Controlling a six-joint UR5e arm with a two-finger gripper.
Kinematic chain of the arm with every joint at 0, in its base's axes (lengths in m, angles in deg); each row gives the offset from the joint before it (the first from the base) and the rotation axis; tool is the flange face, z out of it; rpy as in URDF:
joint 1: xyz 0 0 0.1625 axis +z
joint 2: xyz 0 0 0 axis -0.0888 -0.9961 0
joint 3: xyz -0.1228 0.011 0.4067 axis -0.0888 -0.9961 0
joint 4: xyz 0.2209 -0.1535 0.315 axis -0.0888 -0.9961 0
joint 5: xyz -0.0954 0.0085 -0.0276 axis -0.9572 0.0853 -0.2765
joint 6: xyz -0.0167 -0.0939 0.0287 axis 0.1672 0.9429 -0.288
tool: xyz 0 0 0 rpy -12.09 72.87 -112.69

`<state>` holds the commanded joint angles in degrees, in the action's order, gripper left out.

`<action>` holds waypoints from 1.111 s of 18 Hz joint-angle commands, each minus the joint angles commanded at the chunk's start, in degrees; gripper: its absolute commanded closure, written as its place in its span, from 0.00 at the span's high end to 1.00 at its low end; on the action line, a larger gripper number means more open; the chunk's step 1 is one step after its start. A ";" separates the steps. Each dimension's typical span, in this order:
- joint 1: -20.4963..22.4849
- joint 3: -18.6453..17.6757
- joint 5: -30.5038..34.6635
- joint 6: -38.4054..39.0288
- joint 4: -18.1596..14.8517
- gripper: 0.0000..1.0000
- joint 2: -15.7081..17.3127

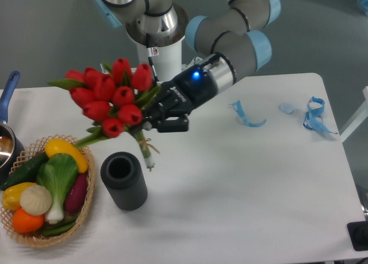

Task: Insert the flowers into the vase
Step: 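Lower the tulip stems into the black vase opening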

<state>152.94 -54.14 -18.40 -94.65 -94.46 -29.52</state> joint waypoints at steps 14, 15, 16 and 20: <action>-3.53 -2.90 0.70 -0.09 -0.26 0.13 -2.55; -3.53 -2.90 0.70 -0.09 -0.18 0.13 -3.07; -3.53 -2.82 0.70 -0.09 -0.18 0.13 -3.51; -3.35 -3.16 2.45 -0.26 -0.26 0.13 -5.88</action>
<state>149.58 -57.30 -15.95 -94.91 -94.72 -35.41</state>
